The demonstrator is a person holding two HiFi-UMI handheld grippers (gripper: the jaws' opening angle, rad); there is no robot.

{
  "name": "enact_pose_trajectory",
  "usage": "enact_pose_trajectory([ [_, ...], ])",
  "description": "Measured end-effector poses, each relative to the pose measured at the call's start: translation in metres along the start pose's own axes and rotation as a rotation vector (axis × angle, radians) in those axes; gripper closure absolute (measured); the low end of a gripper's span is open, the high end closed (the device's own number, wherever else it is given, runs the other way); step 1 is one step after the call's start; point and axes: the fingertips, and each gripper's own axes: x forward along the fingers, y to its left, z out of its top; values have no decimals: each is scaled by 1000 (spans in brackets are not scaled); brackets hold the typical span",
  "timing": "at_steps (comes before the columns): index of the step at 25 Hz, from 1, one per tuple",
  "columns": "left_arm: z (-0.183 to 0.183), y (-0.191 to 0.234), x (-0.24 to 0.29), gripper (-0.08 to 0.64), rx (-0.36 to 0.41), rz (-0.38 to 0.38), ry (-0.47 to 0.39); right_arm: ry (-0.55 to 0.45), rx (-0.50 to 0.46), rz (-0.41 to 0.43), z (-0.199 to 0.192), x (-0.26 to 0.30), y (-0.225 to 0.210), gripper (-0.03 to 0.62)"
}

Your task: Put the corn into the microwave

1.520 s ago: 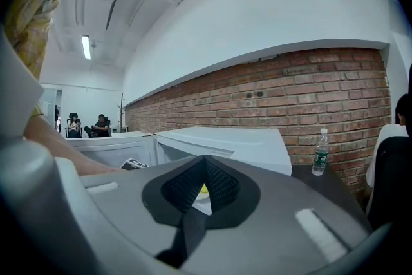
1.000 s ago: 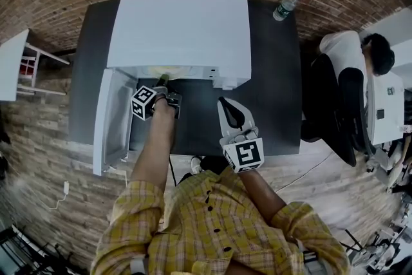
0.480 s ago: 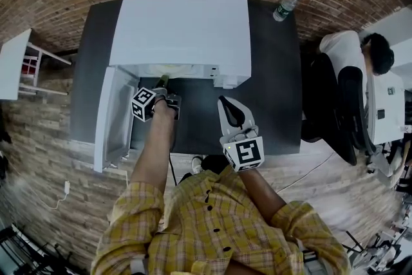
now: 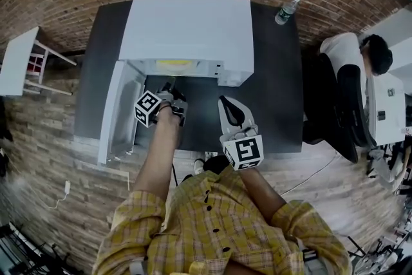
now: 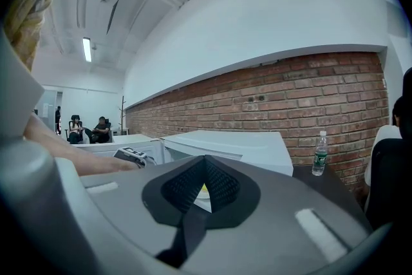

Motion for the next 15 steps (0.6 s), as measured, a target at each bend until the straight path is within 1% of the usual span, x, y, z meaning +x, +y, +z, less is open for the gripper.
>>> enact_pose_trajectory([
  [5, -15, -34, -33, 560, 87, -76, 12, 6, 12, -2, 2, -10, 10, 594],
  [7, -21, -47, -47, 561, 134, -104, 13, 5, 20, -2, 3, -14, 13, 592],
  [11, -33, -72, -78, 561, 260, -154, 20, -5, 48, 4, 8, -23, 22, 592],
  [15, -46, -96, -107, 561, 427, -195, 28, -15, 56, 10, 12, -33, 32, 592],
])
